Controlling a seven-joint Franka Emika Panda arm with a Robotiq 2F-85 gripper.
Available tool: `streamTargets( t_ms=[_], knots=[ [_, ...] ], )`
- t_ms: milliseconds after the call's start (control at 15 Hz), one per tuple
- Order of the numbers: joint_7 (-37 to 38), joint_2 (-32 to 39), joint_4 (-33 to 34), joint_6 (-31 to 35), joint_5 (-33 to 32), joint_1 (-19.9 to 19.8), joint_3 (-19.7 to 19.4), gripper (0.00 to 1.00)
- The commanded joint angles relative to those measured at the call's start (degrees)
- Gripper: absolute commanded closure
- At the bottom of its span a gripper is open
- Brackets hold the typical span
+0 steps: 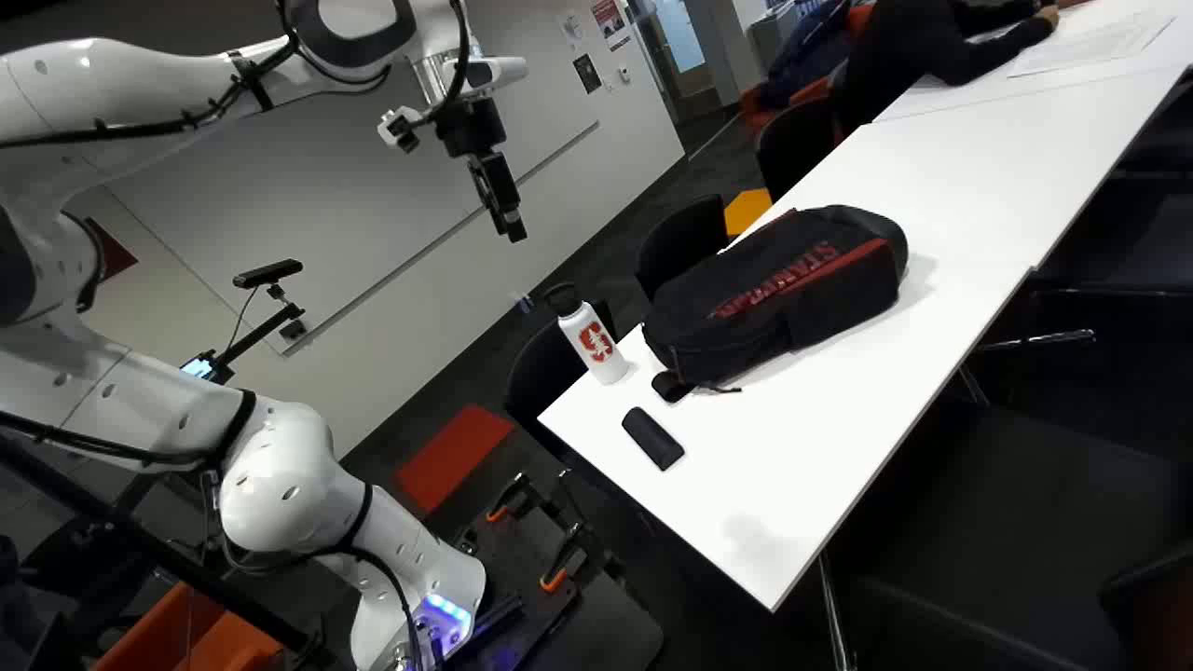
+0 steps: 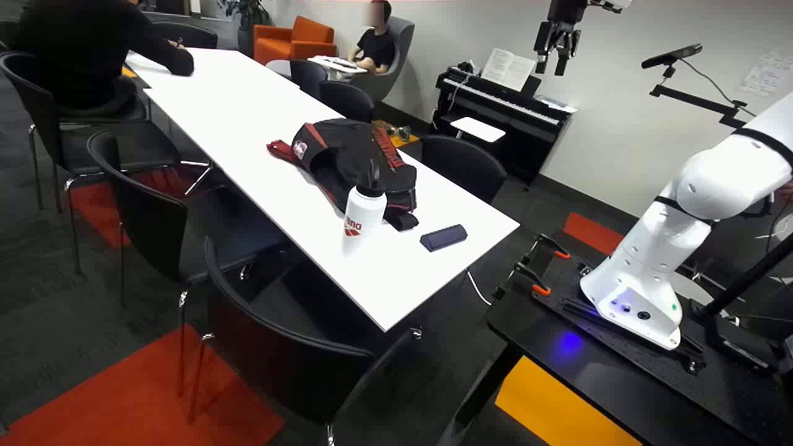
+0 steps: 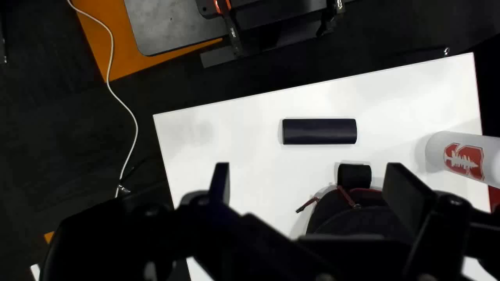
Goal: Move the black spectacle case to the right
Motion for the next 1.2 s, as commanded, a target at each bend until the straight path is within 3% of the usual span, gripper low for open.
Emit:
streamTargets(
  t_ms=[0,400,867,1133],
  knots=[
    [0.0,0.0,0.1,-0.1,-0.1,0.2,-0.2,0.0],
    [-1.7,0.0,-0.7,0.8,-0.7,0.7,0.1,0.0],
    [-17.4,0.9,-15.2,12.6,-4.7,5.8,1.9,0.0],
    [-20.5,7.7,-19.8,18.5,-13.1,5.8,2.5,0.0]
  ],
)
